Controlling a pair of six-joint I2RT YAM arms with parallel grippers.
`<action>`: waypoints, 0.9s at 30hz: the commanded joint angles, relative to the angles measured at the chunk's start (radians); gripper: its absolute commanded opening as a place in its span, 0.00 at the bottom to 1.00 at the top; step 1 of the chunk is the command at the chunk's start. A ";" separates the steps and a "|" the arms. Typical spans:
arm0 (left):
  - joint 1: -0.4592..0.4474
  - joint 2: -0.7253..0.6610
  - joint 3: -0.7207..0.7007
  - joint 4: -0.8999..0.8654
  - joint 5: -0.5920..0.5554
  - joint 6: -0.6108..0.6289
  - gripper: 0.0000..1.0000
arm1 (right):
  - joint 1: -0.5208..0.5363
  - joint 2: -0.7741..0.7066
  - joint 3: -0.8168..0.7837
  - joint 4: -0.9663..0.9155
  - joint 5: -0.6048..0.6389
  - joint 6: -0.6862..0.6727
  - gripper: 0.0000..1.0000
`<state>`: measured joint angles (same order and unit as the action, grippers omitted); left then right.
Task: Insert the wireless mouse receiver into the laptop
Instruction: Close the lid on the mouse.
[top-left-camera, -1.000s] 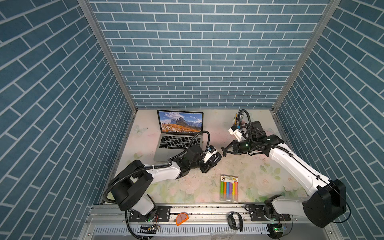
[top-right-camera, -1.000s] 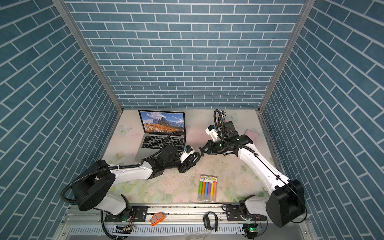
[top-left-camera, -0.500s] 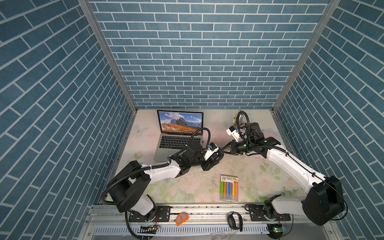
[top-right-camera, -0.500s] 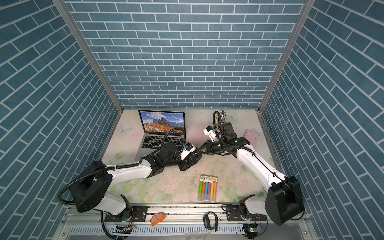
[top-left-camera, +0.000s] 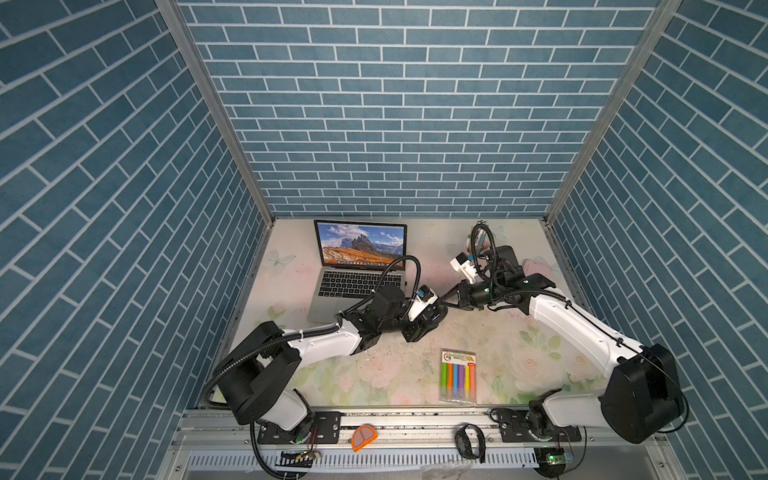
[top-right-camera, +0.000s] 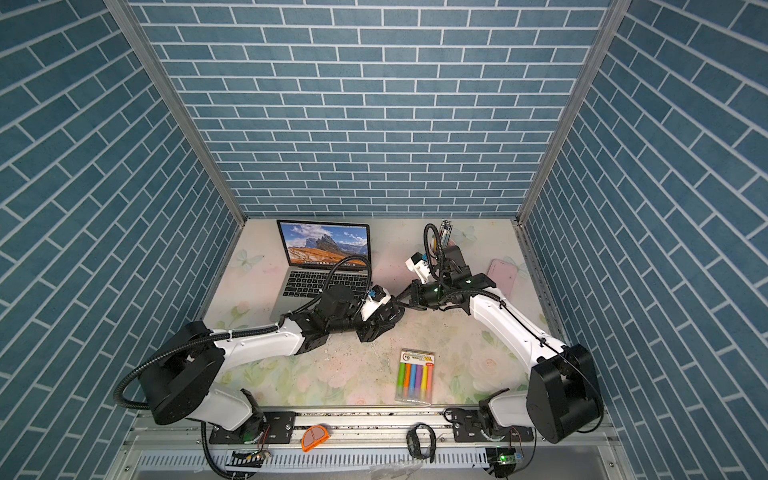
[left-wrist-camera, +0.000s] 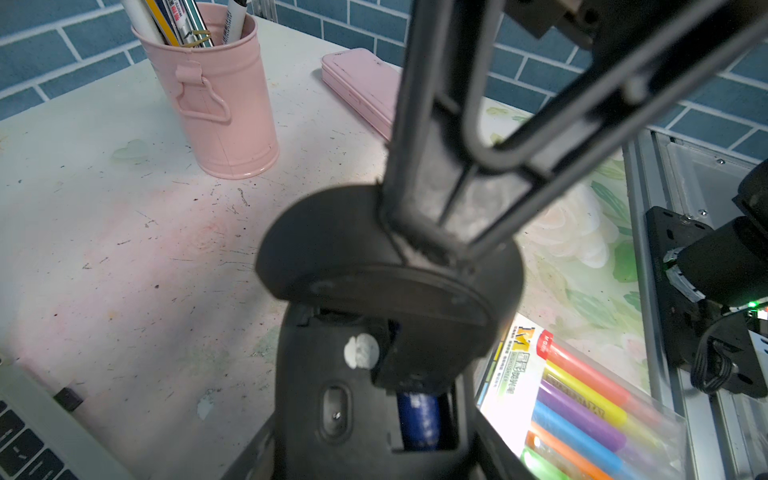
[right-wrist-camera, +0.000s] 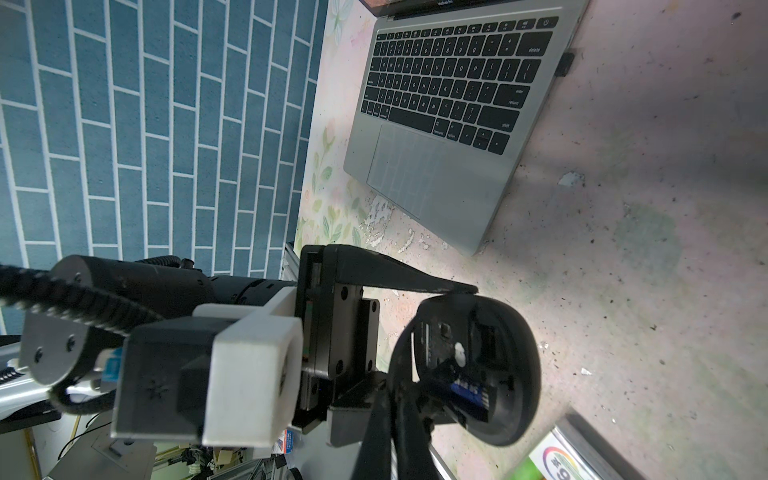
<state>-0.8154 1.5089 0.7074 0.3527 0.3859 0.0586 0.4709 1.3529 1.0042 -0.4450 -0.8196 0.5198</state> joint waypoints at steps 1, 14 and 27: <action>0.004 -0.038 0.015 0.020 0.014 -0.011 0.43 | -0.008 0.024 -0.016 -0.015 0.023 -0.001 0.00; 0.007 -0.068 0.017 -0.012 -0.009 0.009 0.43 | -0.023 0.052 -0.002 -0.033 0.013 -0.014 0.08; 0.009 -0.075 0.026 -0.031 -0.012 0.017 0.44 | -0.026 0.058 0.019 -0.062 0.038 -0.030 0.18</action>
<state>-0.8135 1.4513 0.7078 0.2977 0.3744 0.0685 0.4469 1.3987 1.0046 -0.4709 -0.8028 0.5156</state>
